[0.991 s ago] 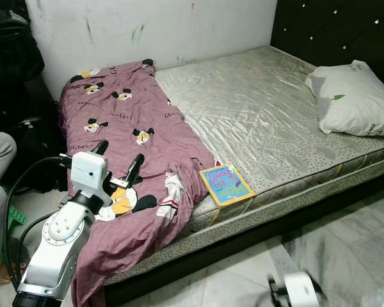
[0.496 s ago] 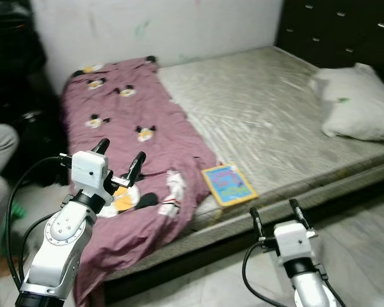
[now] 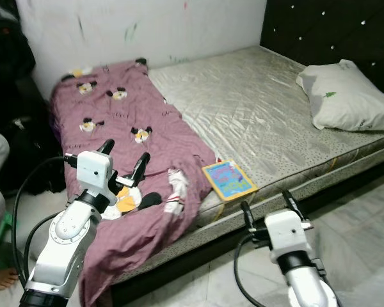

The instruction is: Clean up the room

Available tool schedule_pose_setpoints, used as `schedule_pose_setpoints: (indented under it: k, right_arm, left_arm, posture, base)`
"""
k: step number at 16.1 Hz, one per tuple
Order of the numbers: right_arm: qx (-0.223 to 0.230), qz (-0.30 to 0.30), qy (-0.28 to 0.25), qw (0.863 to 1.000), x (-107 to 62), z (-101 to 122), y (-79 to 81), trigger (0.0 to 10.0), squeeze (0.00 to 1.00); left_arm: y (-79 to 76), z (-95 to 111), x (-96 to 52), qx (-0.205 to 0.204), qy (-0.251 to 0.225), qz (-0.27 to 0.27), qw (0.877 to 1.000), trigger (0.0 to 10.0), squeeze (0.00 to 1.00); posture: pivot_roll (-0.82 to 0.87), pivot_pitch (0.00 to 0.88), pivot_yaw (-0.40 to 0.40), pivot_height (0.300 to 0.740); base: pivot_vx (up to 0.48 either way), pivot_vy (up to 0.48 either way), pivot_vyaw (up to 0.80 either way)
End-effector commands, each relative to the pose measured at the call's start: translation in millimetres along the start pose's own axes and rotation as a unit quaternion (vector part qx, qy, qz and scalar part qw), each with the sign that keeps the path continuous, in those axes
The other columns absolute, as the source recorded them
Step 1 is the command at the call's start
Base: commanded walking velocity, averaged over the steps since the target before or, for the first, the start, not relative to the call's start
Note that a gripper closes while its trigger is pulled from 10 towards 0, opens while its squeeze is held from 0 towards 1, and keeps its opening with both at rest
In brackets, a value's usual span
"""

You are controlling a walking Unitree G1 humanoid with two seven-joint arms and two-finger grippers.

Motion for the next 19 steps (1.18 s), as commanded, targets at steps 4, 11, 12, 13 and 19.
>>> schedule_pose_setpoints:
  k: [4, 11, 12, 13, 19]
  right_arm:
    - [0.0, 0.016, 0.01, 1.0, 1.9, 6.7, 2.6, 10.0, 0.0]
    - [0.024, 0.045, -0.056, 0.997, 47.7, 39.7, 16.4, 10.0, 0.0]
    - [0.036, 0.056, -0.069, 0.995, 52.1, 47.8, 23.7, 10.0, 0.0]
    - [0.052, 0.051, -0.078, 0.994, 58.5, 54.5, 25.6, 10.0, 0.0]
    - [0.12, -0.015, -0.089, 0.989, 77.7, 73.9, 19.5, 10.0, 0.0]
  left_arm:
    - [5.8, 0.7, 0.4, 0.006, 0.0, 0.009, 1.0, 10.0, 0.0]
    - [18.7, 6.4, 0.5, 0.01, -0.017, 0.057, 0.998, 10.0, 0.0]
    - [20.5, 8.6, -0.6, 0.019, -0.022, 0.064, 0.998, 10.0, 0.0]
    - [22.2, 9.7, -1.6, 0.02, -0.021, 0.071, 0.997, 10.0, 0.0]
    - [36.5, 6.9, -15.7, 0.018, -0.012, 0.122, 0.992, 10.0, 0.0]
  posture:
    - [-0.15, 0.0, 0.05, 0.74]
    - [-0.14, 0.0, 0.066, 0.74]
    - [-0.13, 0.0, 0.067, 0.74]
    - [-0.13, 0.0, 0.066, 0.74]
    - [-0.1, 0.0, 0.055, 0.74]
  base:
    - [0.0, 0.36, 0.0]
    - [0.0, 0.0, 0.0]
    - [0.0, 0.0, 0.0]
    - [0.0, 0.0, 0.0]
    - [0.0, 0.0, 0.0]
Point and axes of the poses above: a point about 5 cm out from each wrist's last joint towards the gripper, its own x axis pointing out of the wrist towards the gripper, its own z axis along the axis of the wrist's last joint, y = z × x, the point moved 5 cm from there along x, pointing out of the wrist towards the gripper, and after that the axes turned 4 degrees about -x, right-handed, at the moved point
